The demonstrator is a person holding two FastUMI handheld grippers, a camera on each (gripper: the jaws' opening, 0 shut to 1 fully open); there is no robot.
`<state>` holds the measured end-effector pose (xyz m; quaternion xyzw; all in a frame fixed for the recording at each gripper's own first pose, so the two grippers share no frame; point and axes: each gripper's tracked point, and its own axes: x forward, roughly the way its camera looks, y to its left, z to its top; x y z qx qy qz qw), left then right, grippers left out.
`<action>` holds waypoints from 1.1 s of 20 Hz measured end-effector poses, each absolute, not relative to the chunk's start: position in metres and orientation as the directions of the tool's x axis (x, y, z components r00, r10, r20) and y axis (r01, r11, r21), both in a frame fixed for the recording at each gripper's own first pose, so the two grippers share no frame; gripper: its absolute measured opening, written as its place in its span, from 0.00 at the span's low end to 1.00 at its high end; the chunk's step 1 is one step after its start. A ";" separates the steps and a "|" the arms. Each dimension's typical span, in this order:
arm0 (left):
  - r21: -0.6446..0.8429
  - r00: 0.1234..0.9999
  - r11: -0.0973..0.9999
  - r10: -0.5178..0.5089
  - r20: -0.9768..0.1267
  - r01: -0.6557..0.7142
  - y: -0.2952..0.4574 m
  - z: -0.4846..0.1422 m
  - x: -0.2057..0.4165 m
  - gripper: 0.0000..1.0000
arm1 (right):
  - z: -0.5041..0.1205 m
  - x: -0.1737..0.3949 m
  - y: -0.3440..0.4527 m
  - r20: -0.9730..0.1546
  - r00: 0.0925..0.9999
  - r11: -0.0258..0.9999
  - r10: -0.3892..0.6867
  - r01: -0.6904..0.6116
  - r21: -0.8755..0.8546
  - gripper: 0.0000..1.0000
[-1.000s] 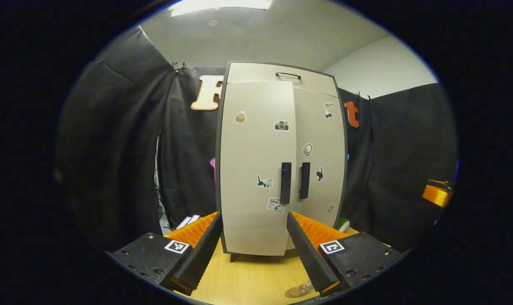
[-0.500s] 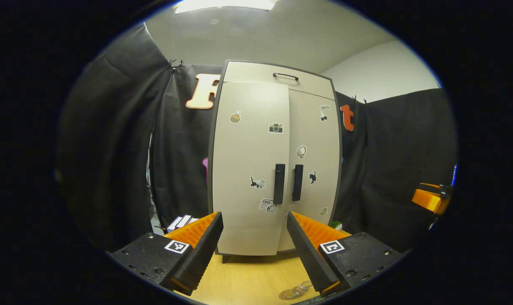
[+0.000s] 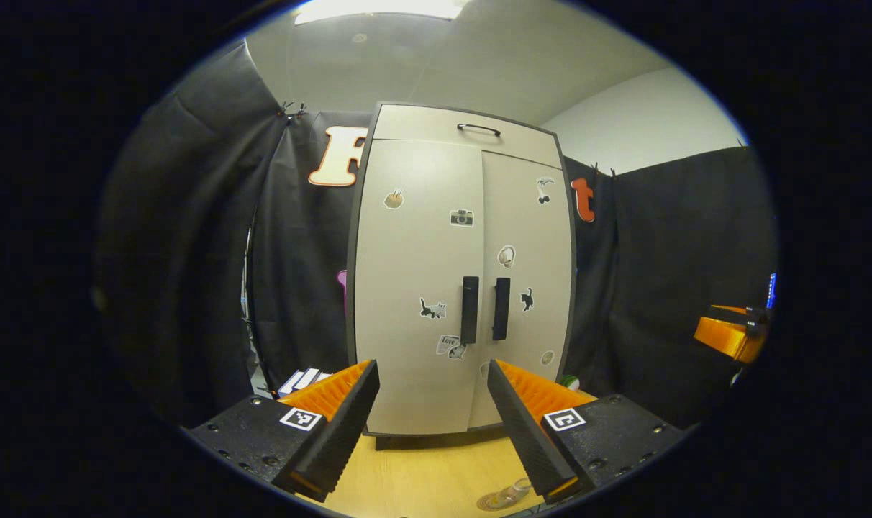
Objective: Grasp the bottle in the cabinet with the left hand and place it on the coaster, then close the right door with the right hand and the left door with the left hand.
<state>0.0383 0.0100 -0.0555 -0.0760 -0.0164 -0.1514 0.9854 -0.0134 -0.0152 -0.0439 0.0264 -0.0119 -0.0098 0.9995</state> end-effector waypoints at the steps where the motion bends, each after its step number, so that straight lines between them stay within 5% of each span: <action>1: -0.151 0.953 0.941 -0.299 0.053 0.304 0.009 -0.056 0.038 0.96 | -0.044 -0.014 -0.013 0.024 0.999 0.998 -0.024 0.023 0.056 0.95; 11: -0.059 0.938 0.937 -0.341 0.063 0.345 0.004 -0.059 0.045 0.96 | -0.040 -0.011 -0.023 0.053 0.997 0.998 -0.064 0.064 0.001 0.95; 13: -0.020 0.941 0.942 -0.333 0.062 0.334 0.008 -0.064 0.050 0.96 | -0.044 -0.011 -0.036 0.040 0.994 0.995 -0.100 0.101 -0.009 0.89; 22: -0.111 0.920 0.913 -0.388 0.062 0.393 -0.013 -0.075 0.051 0.97 | -0.057 0.009 -0.054 -0.021 0.992 0.992 -0.124 0.124 -0.005 0.93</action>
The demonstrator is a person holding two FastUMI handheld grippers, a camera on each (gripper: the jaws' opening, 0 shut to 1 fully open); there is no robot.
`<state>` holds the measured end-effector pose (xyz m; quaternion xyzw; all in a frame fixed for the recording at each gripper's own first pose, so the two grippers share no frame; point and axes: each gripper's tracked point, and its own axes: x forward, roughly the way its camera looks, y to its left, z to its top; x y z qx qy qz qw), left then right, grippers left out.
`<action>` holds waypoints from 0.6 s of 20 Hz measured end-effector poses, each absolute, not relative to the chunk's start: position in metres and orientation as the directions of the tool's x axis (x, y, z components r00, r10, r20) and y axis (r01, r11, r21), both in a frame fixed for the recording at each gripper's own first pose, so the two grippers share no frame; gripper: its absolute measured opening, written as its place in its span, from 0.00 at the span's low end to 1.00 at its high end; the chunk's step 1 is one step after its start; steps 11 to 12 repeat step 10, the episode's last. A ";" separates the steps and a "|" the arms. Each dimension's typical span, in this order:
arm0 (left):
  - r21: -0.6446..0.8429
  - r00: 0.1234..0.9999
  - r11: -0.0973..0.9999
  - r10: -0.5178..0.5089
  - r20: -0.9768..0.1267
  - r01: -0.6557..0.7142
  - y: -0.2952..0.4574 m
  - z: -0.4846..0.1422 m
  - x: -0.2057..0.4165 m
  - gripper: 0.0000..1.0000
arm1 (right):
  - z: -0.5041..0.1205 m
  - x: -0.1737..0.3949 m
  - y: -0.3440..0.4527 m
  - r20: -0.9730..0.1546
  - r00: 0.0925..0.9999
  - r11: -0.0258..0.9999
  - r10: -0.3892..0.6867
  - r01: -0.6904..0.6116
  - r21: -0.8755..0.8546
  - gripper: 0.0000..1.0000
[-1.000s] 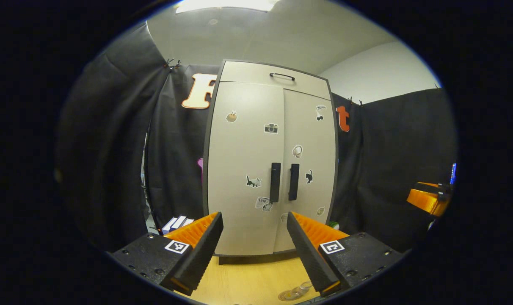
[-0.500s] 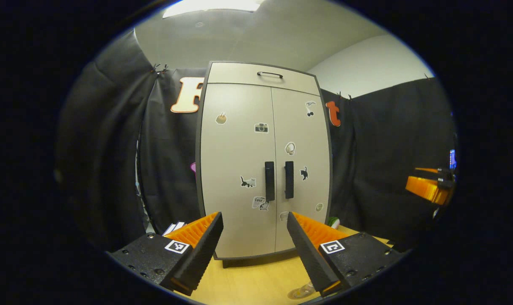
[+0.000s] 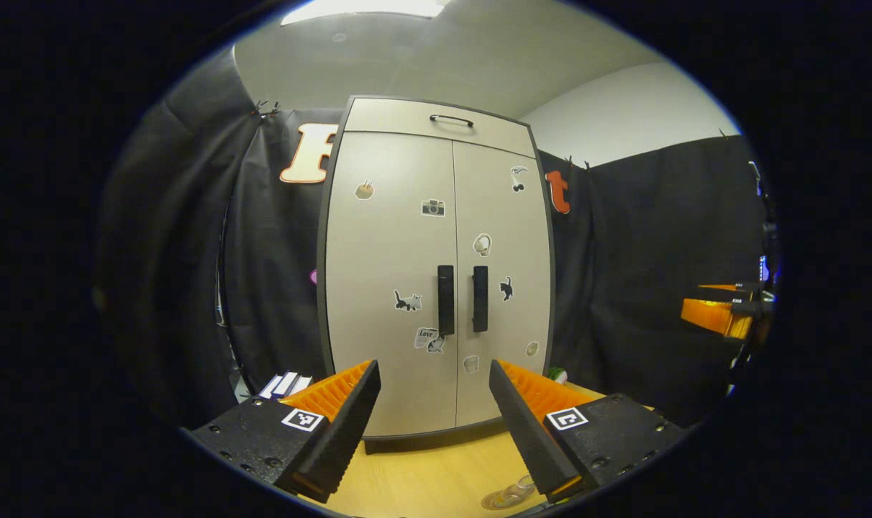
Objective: Grasp the bottle in the cabinet with the left hand and place it on the coaster, then close the right door with the right hand and the left door with the left hand.
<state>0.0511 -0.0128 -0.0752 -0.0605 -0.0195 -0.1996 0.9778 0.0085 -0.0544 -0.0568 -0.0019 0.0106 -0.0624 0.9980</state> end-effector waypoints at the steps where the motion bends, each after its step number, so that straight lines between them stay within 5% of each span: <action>1: -0.118 0.923 0.915 -0.382 0.057 0.386 -0.011 -0.076 0.052 0.97 | -0.057 0.012 -0.055 -0.025 0.993 0.993 -0.117 0.117 0.031 0.93; 5: -0.100 0.938 0.933 -0.345 0.036 0.347 -0.007 -0.077 0.057 0.97 | -0.050 0.031 -0.048 -0.019 0.999 0.993 -0.044 0.046 0.109 0.92; 12: -0.076 0.958 0.955 -0.288 0.010 0.288 -0.009 -0.079 0.059 0.97 | -0.049 0.048 -0.057 0.002 1.000 1.000 0.009 -0.009 -0.024 0.93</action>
